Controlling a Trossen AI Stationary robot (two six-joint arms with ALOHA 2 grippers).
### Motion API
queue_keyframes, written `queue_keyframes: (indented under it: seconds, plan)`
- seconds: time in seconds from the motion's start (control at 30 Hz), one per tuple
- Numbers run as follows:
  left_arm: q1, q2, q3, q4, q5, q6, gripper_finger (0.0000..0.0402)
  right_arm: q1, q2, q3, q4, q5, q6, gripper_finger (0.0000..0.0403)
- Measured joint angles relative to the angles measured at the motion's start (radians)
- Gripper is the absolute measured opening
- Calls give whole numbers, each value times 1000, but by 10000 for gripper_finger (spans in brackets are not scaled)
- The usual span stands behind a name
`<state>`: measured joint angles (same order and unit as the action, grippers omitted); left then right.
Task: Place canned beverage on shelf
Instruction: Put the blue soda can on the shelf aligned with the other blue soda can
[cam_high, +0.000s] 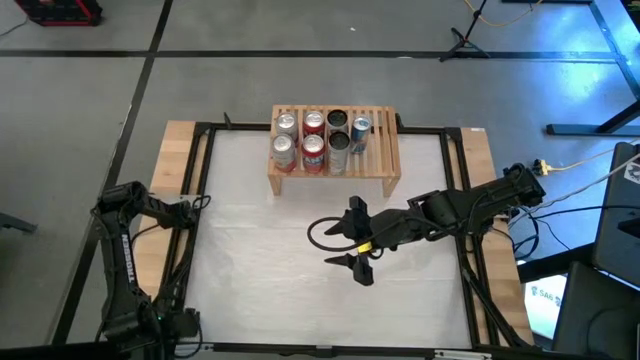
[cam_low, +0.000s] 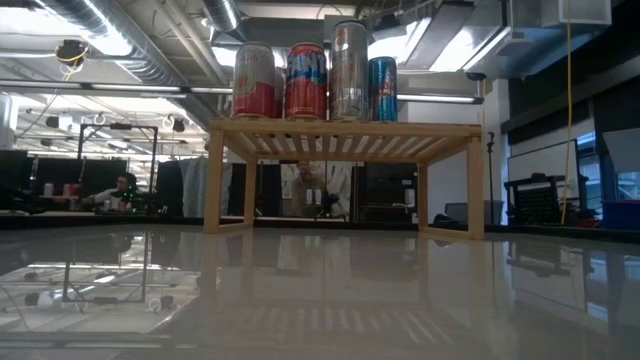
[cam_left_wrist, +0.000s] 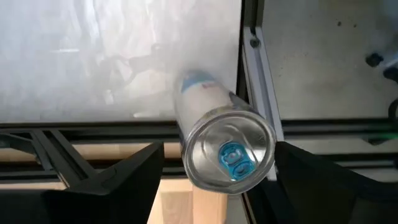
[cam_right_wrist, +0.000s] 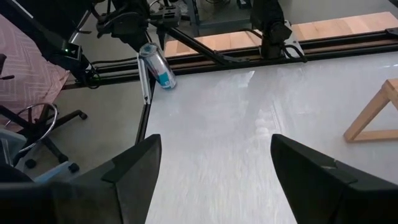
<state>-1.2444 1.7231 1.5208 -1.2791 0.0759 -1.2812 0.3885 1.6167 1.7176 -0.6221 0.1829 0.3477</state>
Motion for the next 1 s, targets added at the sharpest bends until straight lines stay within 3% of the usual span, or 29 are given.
queue_keyframes:
  seconds: [1.0]
  plan:
    - [-21,-37,-48,26,-56,-44,305,-1,0,0,0,0,0,292]
